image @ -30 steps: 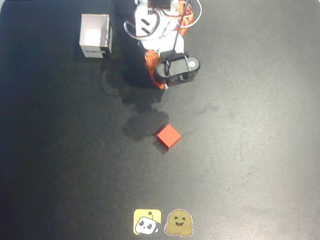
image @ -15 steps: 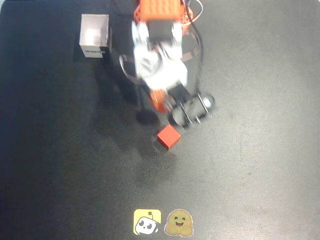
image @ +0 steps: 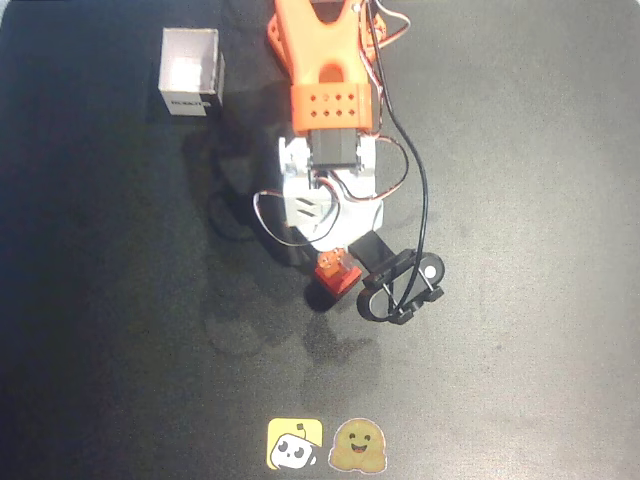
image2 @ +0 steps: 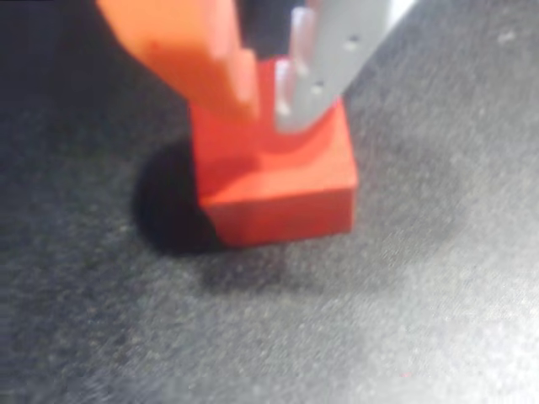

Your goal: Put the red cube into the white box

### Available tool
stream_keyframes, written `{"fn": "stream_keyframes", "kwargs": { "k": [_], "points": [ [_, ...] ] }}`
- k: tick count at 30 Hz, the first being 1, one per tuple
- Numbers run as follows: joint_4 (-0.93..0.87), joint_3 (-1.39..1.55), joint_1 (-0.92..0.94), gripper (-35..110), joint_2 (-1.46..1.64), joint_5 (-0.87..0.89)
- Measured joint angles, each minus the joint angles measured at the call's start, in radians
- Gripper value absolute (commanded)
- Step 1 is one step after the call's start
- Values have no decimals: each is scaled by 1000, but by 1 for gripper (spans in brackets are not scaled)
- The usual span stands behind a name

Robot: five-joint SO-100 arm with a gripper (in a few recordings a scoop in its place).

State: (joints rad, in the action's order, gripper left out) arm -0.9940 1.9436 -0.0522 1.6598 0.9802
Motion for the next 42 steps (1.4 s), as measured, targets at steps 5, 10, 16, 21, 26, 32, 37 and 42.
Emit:
{"fn": "stream_keyframes", "kwargs": {
  "k": [5,10,16,21,26,32,37,42],
  "points": [
    [0,-2,-20,18,-3,-3],
    [0,-25,-32,20,-32,-3],
    [2,-34,-55,22,-92,-3],
    [2,-35,-49,22,-115,-6],
    [14,0,-49,22,-115,-14],
    [15,40,-23,22,-107,-12],
    [15,74,20,22,-46,43],
    [9,120,67,22,3,138]
  ]
}}
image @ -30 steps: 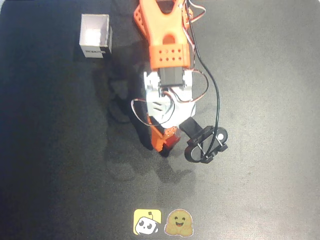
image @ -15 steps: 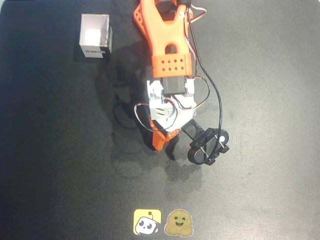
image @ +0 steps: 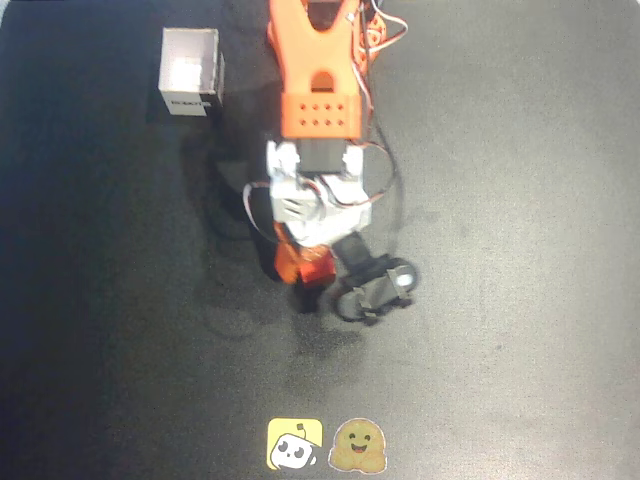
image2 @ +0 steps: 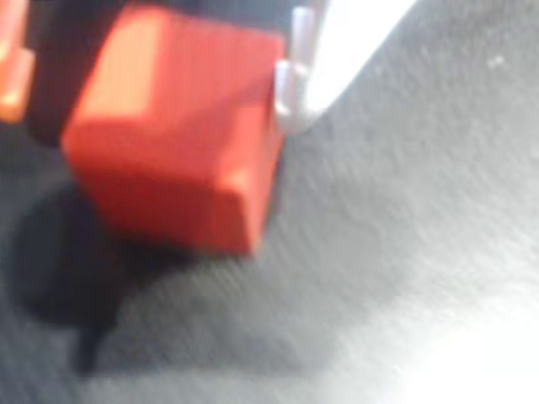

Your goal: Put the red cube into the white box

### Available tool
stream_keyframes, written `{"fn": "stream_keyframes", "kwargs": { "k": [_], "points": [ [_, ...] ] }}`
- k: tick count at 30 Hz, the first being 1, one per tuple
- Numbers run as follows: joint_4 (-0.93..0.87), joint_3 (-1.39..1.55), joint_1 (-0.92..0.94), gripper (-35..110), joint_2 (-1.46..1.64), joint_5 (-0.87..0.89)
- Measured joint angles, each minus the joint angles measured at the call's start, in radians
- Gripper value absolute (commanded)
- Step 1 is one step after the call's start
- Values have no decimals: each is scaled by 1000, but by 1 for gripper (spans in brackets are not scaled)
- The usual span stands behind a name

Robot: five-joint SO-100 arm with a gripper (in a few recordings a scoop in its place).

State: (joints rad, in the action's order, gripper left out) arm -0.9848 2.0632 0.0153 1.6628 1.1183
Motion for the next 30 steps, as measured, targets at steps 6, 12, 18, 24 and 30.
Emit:
{"fn": "stream_keyframes", "kwargs": {
  "k": [6,12,18,24,30],
  "points": [
    [0,28,5,21,9,97],
    [-3,28,2,19,14,147],
    [26,60,3,19,15,183],
    [28,91,-38,19,17,261],
    [43,92,-32,16,28,276]
  ]
}}
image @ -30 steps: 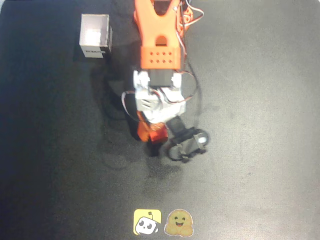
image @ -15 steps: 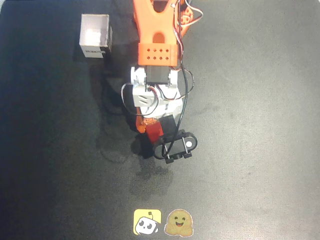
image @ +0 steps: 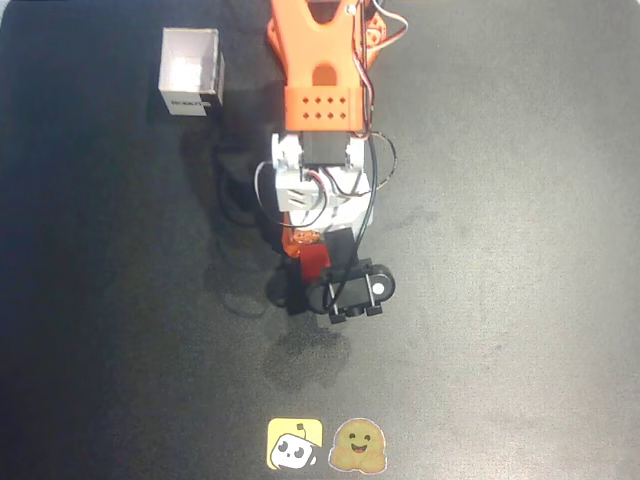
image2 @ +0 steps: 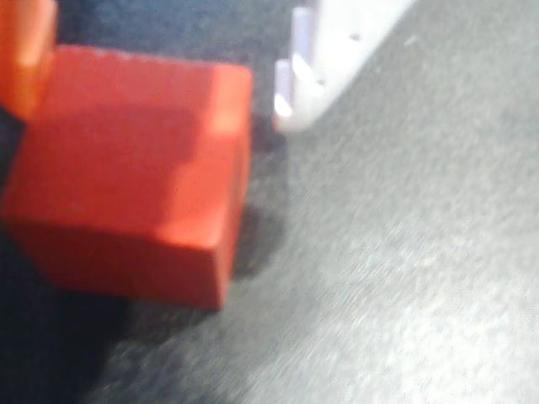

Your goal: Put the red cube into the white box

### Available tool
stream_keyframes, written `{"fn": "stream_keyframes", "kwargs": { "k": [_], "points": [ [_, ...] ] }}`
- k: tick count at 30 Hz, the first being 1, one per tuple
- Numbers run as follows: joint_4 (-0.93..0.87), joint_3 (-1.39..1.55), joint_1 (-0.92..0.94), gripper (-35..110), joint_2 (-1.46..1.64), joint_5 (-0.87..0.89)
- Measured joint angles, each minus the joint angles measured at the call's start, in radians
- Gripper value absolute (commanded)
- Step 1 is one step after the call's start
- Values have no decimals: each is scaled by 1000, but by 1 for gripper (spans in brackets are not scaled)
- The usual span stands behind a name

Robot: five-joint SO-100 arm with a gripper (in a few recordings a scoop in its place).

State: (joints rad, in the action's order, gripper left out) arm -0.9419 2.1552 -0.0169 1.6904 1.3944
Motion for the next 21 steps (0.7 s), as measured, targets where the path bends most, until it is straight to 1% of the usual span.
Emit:
{"fn": "stream_keyframes", "kwargs": {
  "k": [7,8,10,11,21],
  "points": [
    [20,0,0,14,5,72],
    [20,0,0,12,9,86],
    [23,3,0,1,18,104],
    [25,3,0,0,20,107],
    [31,20,-8,0,29,189]
  ]
}}
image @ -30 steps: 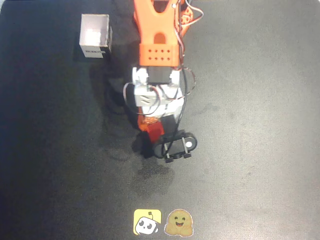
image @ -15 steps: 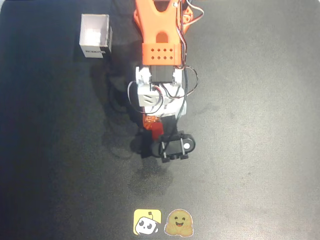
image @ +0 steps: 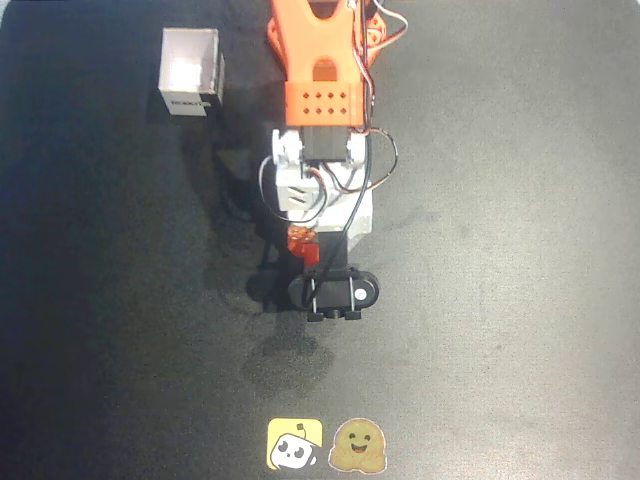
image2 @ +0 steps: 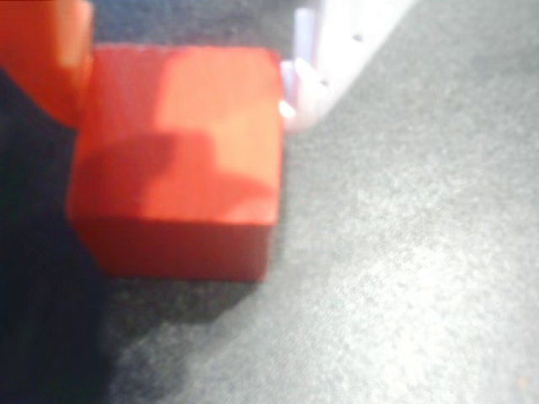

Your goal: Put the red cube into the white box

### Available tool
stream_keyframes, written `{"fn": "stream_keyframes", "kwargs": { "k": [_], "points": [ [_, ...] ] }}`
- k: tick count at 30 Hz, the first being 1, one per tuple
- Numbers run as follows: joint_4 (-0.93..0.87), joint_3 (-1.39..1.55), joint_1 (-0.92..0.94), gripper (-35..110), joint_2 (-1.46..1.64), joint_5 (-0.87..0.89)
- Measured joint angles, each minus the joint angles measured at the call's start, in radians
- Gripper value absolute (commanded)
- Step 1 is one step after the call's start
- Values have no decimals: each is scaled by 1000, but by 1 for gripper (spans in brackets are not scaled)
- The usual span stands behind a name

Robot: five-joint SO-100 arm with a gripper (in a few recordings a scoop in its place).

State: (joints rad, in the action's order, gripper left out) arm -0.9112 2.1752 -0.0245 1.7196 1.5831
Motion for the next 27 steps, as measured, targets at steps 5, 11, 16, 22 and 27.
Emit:
{"fn": "stream_keyframes", "kwargs": {
  "k": [5,11,16,22,27],
  "points": [
    [-40,74,-2,0,137,94],
    [-133,104,86,0,307,120],
    [-284,104,249,0,448,115],
    [-471,104,551,0,618,44],
    [-623,95,884,0,703,-40]
  ]
}}
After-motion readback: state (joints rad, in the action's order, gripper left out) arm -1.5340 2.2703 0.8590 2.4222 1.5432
